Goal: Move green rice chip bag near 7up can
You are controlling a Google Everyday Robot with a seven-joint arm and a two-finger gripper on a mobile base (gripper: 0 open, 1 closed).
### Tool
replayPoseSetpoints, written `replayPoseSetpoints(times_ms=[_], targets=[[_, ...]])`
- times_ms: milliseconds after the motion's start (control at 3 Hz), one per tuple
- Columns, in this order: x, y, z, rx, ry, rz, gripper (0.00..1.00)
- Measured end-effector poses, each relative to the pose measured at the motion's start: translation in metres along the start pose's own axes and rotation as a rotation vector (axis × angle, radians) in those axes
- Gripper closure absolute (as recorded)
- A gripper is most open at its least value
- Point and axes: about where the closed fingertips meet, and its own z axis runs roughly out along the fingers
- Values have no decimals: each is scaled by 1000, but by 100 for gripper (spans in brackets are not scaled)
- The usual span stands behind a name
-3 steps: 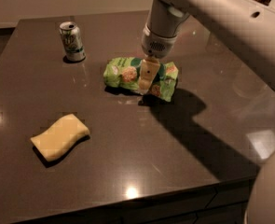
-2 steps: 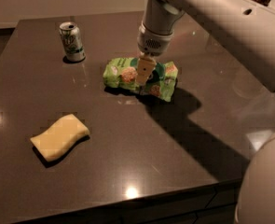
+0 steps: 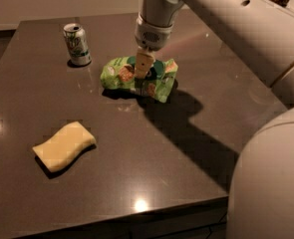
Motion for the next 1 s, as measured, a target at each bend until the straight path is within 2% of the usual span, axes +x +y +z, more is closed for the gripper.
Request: replayPoseSetpoints(times_ms=[333, 667, 1000], targets=[[-25, -8, -2, -16, -11, -3, 100], [-52, -19, 0, -32, -29, 7, 100], [-75, -32, 5, -29, -49, 34, 75]])
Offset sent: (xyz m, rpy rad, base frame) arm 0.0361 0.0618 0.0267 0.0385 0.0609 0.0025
